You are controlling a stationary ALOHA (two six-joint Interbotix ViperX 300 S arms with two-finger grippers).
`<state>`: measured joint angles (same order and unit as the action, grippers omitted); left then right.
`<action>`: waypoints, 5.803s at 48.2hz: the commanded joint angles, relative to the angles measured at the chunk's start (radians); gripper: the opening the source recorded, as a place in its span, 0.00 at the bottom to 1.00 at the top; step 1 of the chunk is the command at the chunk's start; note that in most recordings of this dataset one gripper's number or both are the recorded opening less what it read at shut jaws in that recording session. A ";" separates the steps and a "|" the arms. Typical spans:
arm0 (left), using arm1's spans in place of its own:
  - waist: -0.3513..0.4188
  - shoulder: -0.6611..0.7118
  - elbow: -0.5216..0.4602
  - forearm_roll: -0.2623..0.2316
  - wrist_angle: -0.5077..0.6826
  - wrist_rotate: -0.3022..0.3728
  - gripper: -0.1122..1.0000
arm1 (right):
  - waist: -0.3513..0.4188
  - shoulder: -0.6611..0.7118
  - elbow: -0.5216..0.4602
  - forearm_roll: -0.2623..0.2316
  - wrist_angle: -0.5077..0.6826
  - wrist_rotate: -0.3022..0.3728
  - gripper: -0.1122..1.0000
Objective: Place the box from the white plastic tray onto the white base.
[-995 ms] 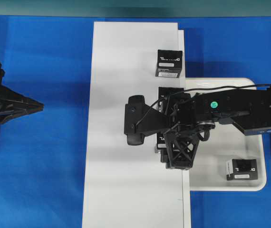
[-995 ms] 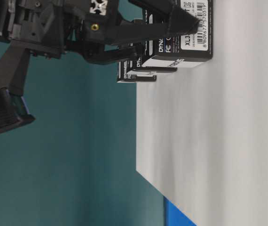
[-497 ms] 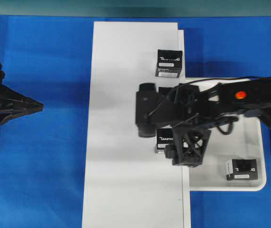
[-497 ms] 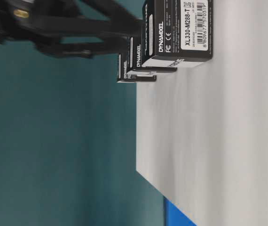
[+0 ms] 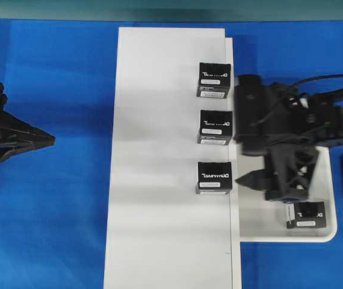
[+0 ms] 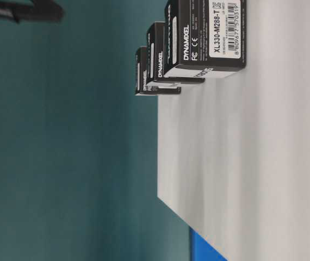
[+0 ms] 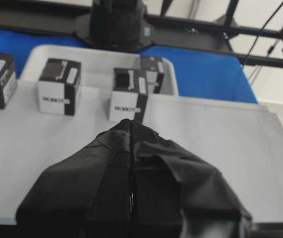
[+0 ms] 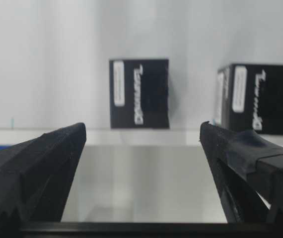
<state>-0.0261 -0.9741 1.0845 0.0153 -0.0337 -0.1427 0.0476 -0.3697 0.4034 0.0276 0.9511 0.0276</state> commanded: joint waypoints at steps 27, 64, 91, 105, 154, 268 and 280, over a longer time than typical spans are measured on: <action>-0.003 0.000 -0.025 0.003 -0.005 -0.017 0.04 | -0.008 -0.407 0.272 -0.025 -0.135 0.006 0.99; -0.057 -0.034 -0.031 0.003 0.008 -0.025 0.04 | -0.014 -0.666 0.428 -0.025 -0.163 0.006 0.99; -0.069 -0.040 -0.051 0.003 0.006 -0.014 0.04 | -0.032 -0.775 0.491 -0.025 -0.219 0.008 0.99; -0.067 -0.040 -0.058 0.003 0.008 0.003 0.04 | -0.067 -0.845 0.511 -0.025 -0.198 0.008 0.99; -0.069 -0.057 -0.060 0.003 0.057 -0.015 0.04 | -0.101 -0.989 0.641 -0.003 -0.287 0.008 0.99; -0.069 -0.100 -0.057 0.003 0.123 -0.015 0.04 | -0.094 -0.980 0.735 0.020 -0.419 0.006 0.99; -0.069 -0.100 -0.057 0.003 0.123 -0.015 0.04 | -0.094 -0.980 0.739 0.018 -0.419 0.009 0.99</action>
<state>-0.0936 -1.0815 1.0523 0.0169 0.0936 -0.1580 -0.0460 -1.3530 1.1474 0.0445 0.5430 0.0353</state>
